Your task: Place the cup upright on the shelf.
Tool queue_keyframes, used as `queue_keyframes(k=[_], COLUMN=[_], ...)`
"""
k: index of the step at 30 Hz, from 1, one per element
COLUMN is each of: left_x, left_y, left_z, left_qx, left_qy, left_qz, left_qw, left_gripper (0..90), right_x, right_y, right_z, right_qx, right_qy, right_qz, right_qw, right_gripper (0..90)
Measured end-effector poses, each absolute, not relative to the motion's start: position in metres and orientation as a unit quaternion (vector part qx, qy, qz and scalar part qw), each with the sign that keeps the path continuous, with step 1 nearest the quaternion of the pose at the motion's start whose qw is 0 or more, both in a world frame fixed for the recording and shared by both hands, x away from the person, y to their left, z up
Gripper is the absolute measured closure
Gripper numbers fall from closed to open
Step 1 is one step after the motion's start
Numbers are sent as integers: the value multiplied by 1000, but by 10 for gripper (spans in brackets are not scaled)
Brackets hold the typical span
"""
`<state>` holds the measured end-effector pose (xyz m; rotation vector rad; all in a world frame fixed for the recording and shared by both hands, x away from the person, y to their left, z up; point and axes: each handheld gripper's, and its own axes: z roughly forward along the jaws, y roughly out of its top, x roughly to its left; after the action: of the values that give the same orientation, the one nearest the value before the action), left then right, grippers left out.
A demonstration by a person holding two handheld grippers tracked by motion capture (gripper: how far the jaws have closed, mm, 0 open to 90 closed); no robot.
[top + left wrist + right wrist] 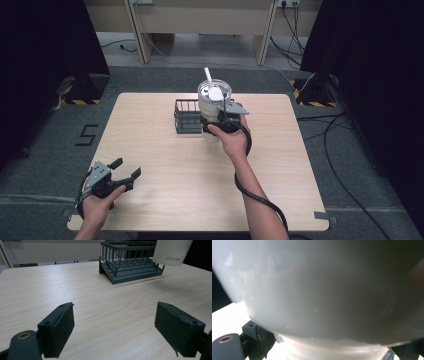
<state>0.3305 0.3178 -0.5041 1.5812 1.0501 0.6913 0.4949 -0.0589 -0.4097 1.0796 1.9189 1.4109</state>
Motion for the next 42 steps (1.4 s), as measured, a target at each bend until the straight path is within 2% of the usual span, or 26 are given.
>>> queue_keyframes(k=[42], left_x=[331], left_y=[318], left_z=[-504], left_qx=[660], left_qy=[442], left_qz=[288], left_qw=[534], left_gripper=[153], right_x=[514], right_y=[-55], right_z=[-375], right_qx=[408], right_qy=[701], right_qz=[522], right_qw=[265], right_gripper=[106])
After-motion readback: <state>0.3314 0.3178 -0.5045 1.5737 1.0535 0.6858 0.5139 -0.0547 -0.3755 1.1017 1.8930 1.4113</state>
